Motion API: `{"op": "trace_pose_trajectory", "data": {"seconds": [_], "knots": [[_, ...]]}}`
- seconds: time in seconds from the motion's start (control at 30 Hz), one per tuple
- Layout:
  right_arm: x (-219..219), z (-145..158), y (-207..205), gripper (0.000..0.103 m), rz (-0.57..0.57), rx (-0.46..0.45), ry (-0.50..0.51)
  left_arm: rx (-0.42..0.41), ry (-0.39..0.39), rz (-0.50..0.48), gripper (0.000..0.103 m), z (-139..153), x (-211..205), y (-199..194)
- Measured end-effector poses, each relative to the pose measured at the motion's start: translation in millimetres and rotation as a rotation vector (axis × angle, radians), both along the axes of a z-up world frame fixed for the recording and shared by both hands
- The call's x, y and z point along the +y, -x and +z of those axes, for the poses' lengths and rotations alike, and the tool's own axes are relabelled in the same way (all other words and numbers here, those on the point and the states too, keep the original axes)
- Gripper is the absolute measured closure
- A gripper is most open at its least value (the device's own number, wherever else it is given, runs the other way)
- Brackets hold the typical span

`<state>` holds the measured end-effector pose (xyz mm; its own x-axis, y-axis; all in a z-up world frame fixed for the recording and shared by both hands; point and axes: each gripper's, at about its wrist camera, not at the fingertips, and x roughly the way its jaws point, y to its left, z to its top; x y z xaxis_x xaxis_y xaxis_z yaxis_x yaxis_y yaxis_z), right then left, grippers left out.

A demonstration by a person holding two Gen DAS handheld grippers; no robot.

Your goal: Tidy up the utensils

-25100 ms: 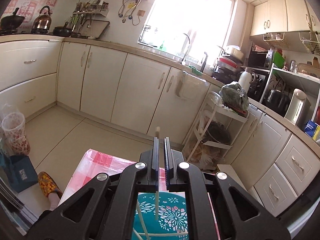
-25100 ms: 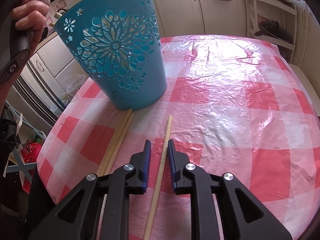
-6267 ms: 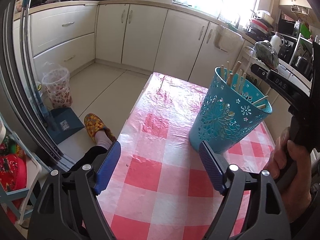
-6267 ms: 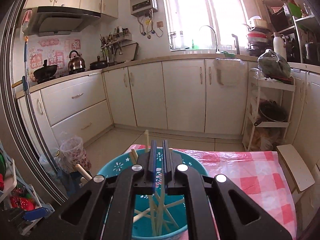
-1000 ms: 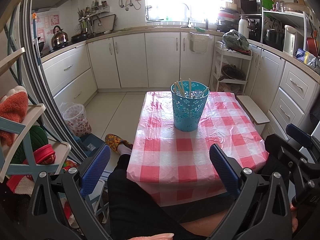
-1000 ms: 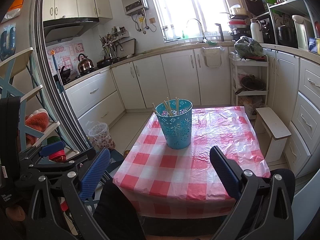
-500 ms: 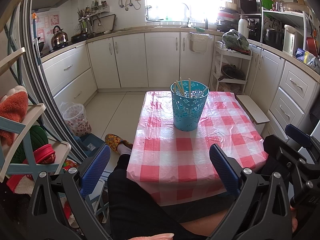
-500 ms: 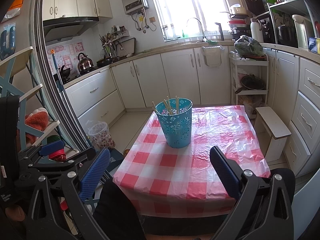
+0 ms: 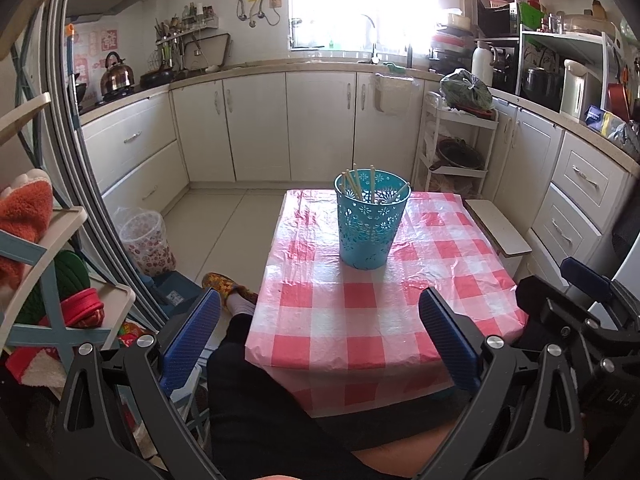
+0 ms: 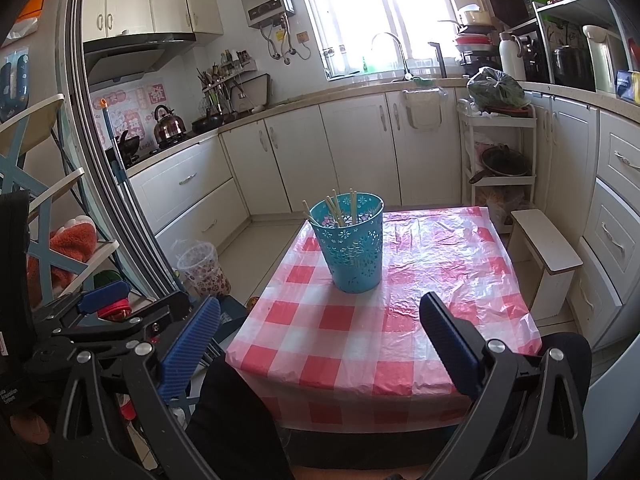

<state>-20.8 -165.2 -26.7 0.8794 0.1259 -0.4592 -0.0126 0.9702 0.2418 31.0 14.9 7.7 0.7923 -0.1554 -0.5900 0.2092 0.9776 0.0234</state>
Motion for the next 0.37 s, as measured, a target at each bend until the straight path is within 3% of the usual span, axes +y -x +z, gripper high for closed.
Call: {"op": "trace_pose_trajectory", "data": {"seconds": [0.37], "knots": [[-26.9, -3.7, -0.1, 0.007, -0.083, -0.010, 0.017, 0.051, -0.033, -0.026, 0.008, 0.9, -21.0, -12.5]]}}
